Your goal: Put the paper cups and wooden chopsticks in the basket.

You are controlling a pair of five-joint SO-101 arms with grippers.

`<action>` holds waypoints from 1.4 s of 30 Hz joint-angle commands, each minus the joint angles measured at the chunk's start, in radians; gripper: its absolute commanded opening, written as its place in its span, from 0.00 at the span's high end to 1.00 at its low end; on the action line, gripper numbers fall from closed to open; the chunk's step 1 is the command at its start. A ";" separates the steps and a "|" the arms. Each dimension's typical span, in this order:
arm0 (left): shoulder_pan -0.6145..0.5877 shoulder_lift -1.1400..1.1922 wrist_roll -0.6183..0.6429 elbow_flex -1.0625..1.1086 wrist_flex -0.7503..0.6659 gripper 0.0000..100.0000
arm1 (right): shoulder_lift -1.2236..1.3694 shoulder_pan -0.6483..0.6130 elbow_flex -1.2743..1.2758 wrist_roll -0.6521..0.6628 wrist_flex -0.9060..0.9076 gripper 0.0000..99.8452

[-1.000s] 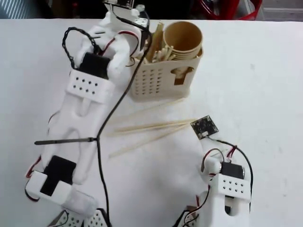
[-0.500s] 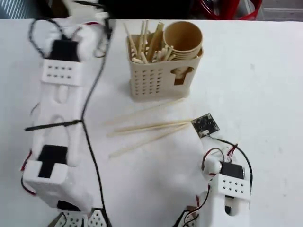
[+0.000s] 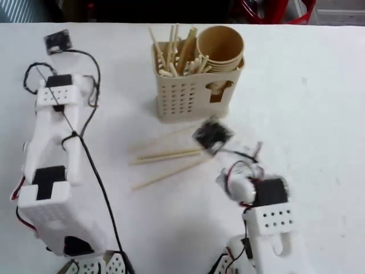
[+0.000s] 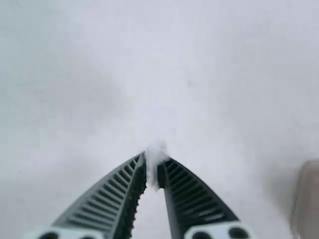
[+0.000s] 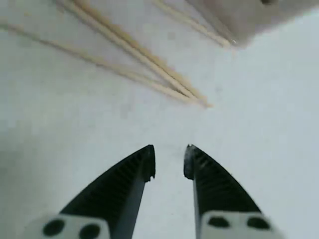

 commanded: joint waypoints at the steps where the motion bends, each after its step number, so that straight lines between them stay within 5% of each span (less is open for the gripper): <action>1: -0.050 0.021 0.006 -0.003 -0.089 0.94 | 0.111 -0.232 -0.092 0.107 0.044 0.86; 7: -0.087 0.101 0.002 -0.006 -0.207 0.94 | 0.476 -0.363 -0.222 0.106 -0.045 0.86; 18: -0.107 0.114 0.002 -0.008 -0.241 0.94 | 0.915 -0.461 -0.371 0.302 -0.185 0.86; 42: -0.101 0.120 0.002 -0.031 -0.236 0.94 | 0.869 -0.395 -0.370 0.301 -0.249 0.86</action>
